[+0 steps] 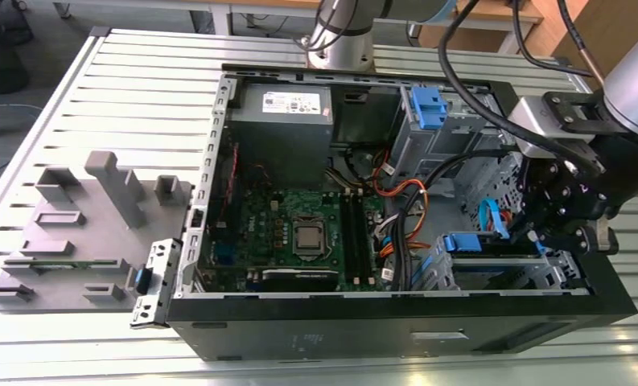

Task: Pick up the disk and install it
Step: 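Insert the second disk wire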

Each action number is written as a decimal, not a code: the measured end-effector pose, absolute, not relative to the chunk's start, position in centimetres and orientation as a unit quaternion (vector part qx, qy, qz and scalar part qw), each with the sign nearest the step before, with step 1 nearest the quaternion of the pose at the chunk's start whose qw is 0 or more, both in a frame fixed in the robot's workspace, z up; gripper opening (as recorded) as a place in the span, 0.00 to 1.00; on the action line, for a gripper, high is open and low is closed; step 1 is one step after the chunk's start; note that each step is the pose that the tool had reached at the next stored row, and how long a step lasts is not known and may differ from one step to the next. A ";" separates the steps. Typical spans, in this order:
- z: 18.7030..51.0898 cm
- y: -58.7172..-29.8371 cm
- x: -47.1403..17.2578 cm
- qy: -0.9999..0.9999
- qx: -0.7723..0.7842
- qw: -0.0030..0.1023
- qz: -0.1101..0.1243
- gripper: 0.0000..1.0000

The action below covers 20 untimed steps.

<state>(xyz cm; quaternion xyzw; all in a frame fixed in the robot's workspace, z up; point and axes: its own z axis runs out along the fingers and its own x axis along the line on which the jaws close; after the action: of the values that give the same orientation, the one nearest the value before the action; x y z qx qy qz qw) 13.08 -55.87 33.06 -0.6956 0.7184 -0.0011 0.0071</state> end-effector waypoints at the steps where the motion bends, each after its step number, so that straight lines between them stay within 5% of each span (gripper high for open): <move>1: 33.3 -55.9 13.1 0.718 -0.696 0.007 -0.001 0.24; 20: 36.2 -55.9 12.9 0.718 -0.696 0.007 -0.001 0.24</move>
<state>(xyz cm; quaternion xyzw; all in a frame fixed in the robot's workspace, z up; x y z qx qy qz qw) 12.85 -55.87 36.22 -0.6956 0.7184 -0.0013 0.0069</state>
